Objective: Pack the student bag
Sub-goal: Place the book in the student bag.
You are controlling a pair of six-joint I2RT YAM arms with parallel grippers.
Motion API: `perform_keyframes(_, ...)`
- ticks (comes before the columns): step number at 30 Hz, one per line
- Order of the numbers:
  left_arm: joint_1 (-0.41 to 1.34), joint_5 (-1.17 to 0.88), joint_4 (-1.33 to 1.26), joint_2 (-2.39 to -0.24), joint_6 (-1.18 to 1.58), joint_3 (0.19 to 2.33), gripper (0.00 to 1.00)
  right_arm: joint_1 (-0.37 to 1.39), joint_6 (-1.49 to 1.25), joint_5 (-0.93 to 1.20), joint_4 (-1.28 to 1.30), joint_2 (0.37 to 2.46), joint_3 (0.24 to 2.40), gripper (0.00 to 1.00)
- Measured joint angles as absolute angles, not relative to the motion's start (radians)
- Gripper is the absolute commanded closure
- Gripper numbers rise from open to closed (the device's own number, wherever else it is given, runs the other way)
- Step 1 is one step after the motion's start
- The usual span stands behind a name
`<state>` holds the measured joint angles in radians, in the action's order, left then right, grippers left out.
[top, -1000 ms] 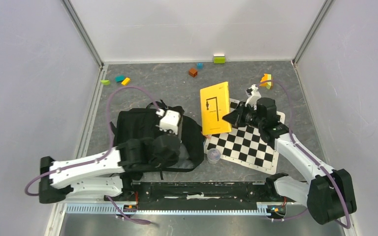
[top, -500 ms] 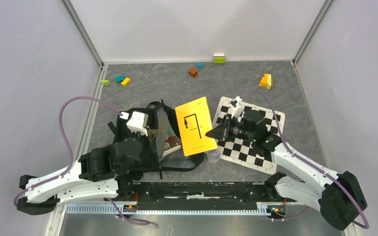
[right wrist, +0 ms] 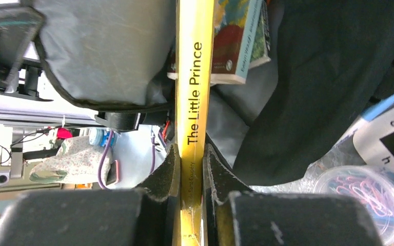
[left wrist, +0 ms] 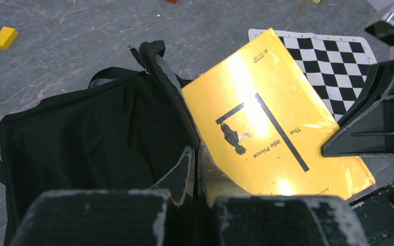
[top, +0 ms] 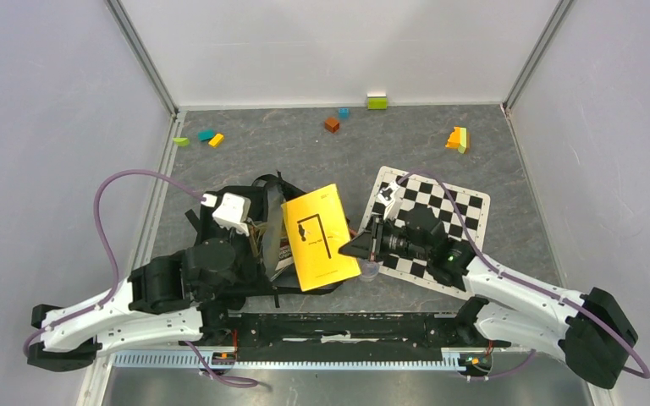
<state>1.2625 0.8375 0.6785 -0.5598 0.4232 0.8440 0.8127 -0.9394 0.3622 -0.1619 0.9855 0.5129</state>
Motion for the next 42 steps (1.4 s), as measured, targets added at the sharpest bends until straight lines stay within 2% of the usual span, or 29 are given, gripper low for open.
perform_keyframes(13, 1.262, 0.833, 0.679, -0.506, 0.365, 0.844, 0.98, 0.911, -1.072, 0.236, -0.308, 1.095, 0.435, 1.00)
perform_keyframes(25, 1.262, 0.768, 0.591, -0.612, 0.345, 0.845, 0.98, 1.010, -1.111, 0.159, -0.435, 1.482, 0.705, 1.00)
perform_keyframes(32, 1.262, 0.727, 0.596, -0.598, 0.347, 0.839, 0.98, 1.066, -1.091, 0.129, -0.454, 1.676, 0.894, 1.00)
perform_keyframes(37, 1.260, 0.722, 0.596, -0.570, 0.361, 0.822, 0.98, 1.076, -1.088, 0.099, -0.482, 1.688, 0.888, 1.00)
perform_keyframes(42, 1.260, 0.721, 0.595, -0.552, 0.371, 0.811, 0.98, 1.078, -1.097, 0.034, -0.522, 1.610, 0.790, 1.00)
